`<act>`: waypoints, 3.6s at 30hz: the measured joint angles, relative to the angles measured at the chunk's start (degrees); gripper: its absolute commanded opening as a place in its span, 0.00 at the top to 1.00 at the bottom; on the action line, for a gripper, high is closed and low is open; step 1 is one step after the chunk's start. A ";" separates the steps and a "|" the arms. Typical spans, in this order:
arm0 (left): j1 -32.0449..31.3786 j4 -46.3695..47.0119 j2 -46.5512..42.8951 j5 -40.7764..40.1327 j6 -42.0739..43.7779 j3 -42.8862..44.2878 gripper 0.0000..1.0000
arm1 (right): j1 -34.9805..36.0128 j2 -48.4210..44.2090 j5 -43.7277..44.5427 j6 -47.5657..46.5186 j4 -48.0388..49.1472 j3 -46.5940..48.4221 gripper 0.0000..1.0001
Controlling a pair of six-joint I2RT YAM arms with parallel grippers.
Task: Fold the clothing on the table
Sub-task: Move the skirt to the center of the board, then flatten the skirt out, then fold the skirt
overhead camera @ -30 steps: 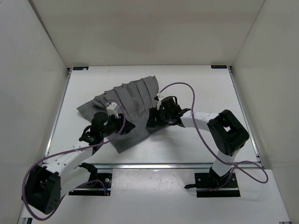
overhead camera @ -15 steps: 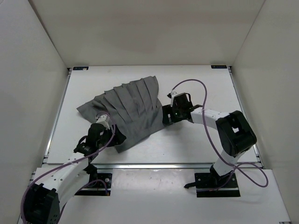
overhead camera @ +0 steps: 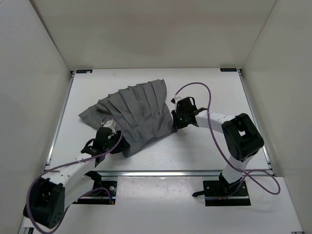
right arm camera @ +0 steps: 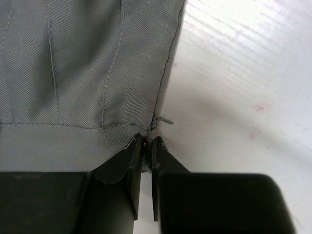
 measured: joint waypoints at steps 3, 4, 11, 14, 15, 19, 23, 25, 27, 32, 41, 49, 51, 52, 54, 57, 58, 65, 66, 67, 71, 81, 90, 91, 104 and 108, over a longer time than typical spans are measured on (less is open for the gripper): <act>-0.09 0.09 7.78 -1.31 1.07 4.61 0.48 | -0.22 -2.21 0.09 2.49 1.18 -3.06 1.00; -0.33 -0.44 12.87 -2.34 2.10 8.07 0.59 | -0.37 -3.58 0.00 3.19 1.38 -4.61 1.00; -0.33 -3.15 27.15 -4.20 7.54 19.65 0.53 | -0.37 -9.86 0.04 6.99 1.51 -11.56 1.00; -0.33 -4.94 22.82 -4.42 7.98 18.10 0.45 | -0.59 -9.94 -0.04 7.39 1.84 -11.85 1.00; -0.33 -5.79 20.50 -4.42 8.07 17.27 0.43 | -0.87 -10.08 -0.17 7.56 2.27 -12.22 1.00; -0.33 -8.50 12.61 -4.59 8.02 15.10 0.39 | -1.51 -10.16 -1.03 7.67 2.95 -12.59 1.00; -0.44 -10.58 10.60 -5.27 8.07 14.14 0.37 | -1.60 -10.08 -1.68 7.76 3.04 -12.61 1.00; -0.70 -11.56 10.80 -5.99 8.00 13.16 0.38 | -1.60 -10.05 -1.84 7.74 3.13 -12.61 1.00; -1.53 -12.46 11.30 -6.88 7.76 12.59 0.39 | -1.60 -10.05 -1.84 7.74 3.13 -12.61 1.00; -3.54 -12.70 12.66 -8.28 7.10 12.00 0.42 | -1.84 -10.08 -2.01 7.74 3.13 -12.63 0.99; -1.40 -10.43 17.00 -9.97 8.11 13.70 1.00 | -2.27 -13.27 -2.12 7.08 0.72 -13.90 1.00; 1.27 -15.28 13.57 -6.80 10.47 22.25 1.00 | -5.70 -35.67 -2.51 7.58 -4.15 -16.00 1.00; 1.11 -15.69 11.78 -6.08 10.64 24.28 1.00 | -7.39 -38.38 -3.67 7.56 -4.59 -14.84 1.00; 1.18 -15.78 11.37 -5.70 10.71 25.09 1.00 | -8.13 -38.49 -4.28 7.50 -4.63 -14.21 1.00; 1.88 -16.31 12.50 -4.57 11.32 27.85 1.00 | -9.94 -36.28 -5.84 7.15 -5.33 -12.00 1.00; 3.76 -18.67 20.87 -3.39 12.83 38.21 1.00 | -11.80 -27.63 -7.61 5.92 -7.32 -4.74 1.00; 4.48 -20.00 24.57 -3.06 13.38 43.12 1.00 | -12.50 -23.71 -7.93 5.18 -8.22 -0.57 1.00; 8.20 -26.21 49.16 -1.53 16.20 92.48 1.00 | -17.42 2.34 -9.07 -0.83 -16.74 50.51 1.00; 8.31 -26.16 49.24 -1.73 16.39 95.36 1.00 | -17.68 3.82 -8.83 -1.79 -17.44 56.68 1.00; 8.26 -25.79 47.93 -1.73 16.44 96.21 1.00 | -17.77 4.07 -8.90 -2.23 -17.68 60.22 1.00; 8.24 -21.46 37.20 -1.20 16.06 84.48 1.00 | -18.05 -3.08 -10.21 -2.99 -13.88 54.25 1.00; 3.78 -13.00 26.36 2.10 10.36 35.41 1.00 | -16.28 -18.36 -10.78 2.64 -5.20 -4.13 1.00; -3.52 -16.46 9.57 6.36 6.23 16.35 1.00 | -13.22 -44.52 -9.11 9.07 -11.76 -27.41 1.00; -3.63 -16.83 6.51 6.47 5.75 15.69 1.00 | -13.49 -47.32 -9.14 9.57 -12.59 -28.48 1.00; 4.37 -21.79 -0.46 9.07 5.05 23.54 0.98 | -15.41 -47.89 -12.90 9.64 -19.52 -15.26 1.00; 8.26 -18.40 9.18 9.66 5.33 31.02 0.96 | -17.81 -34.49 -14.95 8.57 -16.74 -3.58 1.00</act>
